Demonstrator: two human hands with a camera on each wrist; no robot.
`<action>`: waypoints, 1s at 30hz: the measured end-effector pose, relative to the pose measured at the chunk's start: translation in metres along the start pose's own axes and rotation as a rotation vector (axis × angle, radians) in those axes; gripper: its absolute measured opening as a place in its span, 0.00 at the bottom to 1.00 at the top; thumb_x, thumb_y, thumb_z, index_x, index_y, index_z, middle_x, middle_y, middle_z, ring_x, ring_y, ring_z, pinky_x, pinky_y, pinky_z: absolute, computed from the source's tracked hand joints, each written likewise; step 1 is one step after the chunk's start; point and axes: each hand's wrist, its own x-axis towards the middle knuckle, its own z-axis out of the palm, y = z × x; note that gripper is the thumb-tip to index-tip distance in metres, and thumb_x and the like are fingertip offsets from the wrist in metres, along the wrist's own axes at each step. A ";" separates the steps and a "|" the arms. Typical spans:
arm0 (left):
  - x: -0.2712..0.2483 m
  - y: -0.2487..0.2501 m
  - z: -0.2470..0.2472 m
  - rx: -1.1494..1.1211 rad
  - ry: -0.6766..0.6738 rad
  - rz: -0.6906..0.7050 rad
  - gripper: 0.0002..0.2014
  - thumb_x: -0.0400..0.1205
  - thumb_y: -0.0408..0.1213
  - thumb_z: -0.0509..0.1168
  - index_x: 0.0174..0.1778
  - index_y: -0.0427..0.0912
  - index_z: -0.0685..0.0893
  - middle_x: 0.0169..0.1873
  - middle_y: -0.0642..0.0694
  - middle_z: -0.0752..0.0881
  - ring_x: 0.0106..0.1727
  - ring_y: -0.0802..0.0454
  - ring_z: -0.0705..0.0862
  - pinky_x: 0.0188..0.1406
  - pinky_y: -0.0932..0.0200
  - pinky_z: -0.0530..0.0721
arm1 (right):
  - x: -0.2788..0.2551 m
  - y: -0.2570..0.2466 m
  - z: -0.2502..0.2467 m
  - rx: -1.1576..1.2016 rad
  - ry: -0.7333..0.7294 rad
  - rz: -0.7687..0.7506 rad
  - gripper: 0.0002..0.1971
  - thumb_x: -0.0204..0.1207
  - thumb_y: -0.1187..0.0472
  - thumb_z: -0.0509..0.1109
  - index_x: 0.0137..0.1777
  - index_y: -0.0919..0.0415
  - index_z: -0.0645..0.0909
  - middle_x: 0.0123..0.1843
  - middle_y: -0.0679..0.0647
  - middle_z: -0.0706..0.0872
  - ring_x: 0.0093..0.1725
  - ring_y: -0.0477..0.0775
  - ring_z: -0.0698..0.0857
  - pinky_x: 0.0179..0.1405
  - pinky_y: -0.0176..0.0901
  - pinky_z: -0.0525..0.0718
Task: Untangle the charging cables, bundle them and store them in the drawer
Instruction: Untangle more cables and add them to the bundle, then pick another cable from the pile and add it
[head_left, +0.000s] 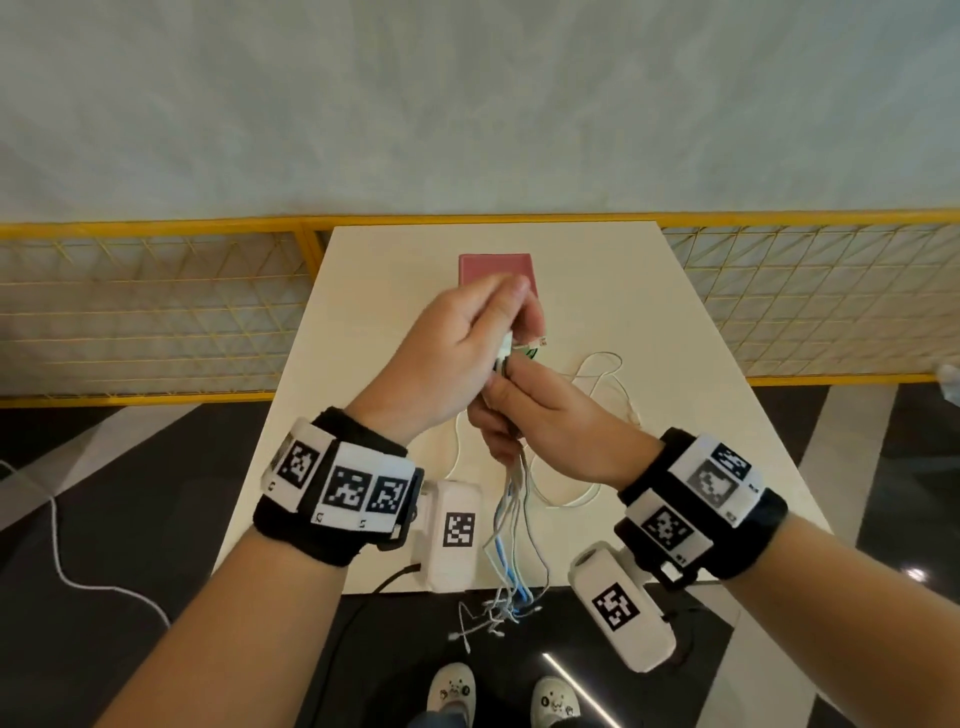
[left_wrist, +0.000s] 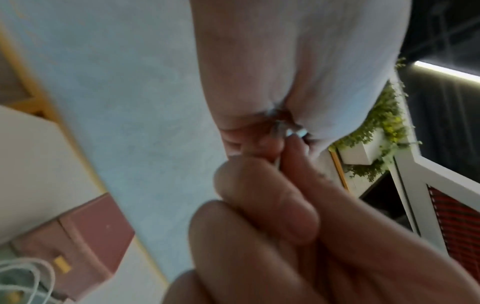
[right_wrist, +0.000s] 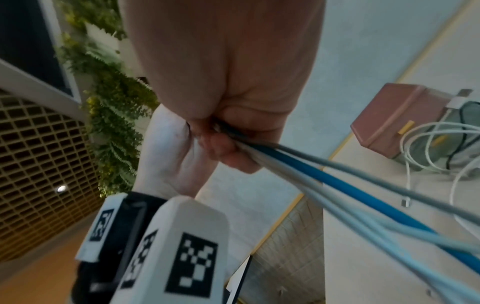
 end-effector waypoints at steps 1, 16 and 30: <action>0.001 -0.003 0.001 0.086 0.011 0.046 0.17 0.90 0.36 0.52 0.40 0.39 0.82 0.37 0.55 0.79 0.43 0.62 0.80 0.50 0.70 0.74 | -0.001 0.001 -0.001 0.013 0.020 0.003 0.14 0.87 0.64 0.47 0.38 0.59 0.63 0.31 0.51 0.67 0.26 0.48 0.68 0.27 0.39 0.74; -0.009 -0.004 0.004 -0.137 0.043 -0.195 0.21 0.88 0.47 0.58 0.39 0.37 0.88 0.43 0.46 0.92 0.45 0.51 0.91 0.24 0.51 0.87 | 0.013 0.002 -0.003 -0.138 0.084 -0.149 0.12 0.81 0.73 0.54 0.38 0.60 0.70 0.35 0.52 0.71 0.30 0.44 0.72 0.31 0.34 0.75; 0.015 -0.052 -0.015 -0.408 0.431 -0.251 0.25 0.89 0.50 0.54 0.24 0.49 0.66 0.20 0.52 0.63 0.17 0.55 0.60 0.19 0.63 0.58 | 0.019 0.141 -0.035 -0.669 -0.387 0.252 0.08 0.83 0.59 0.61 0.56 0.63 0.71 0.52 0.60 0.81 0.49 0.56 0.81 0.58 0.59 0.81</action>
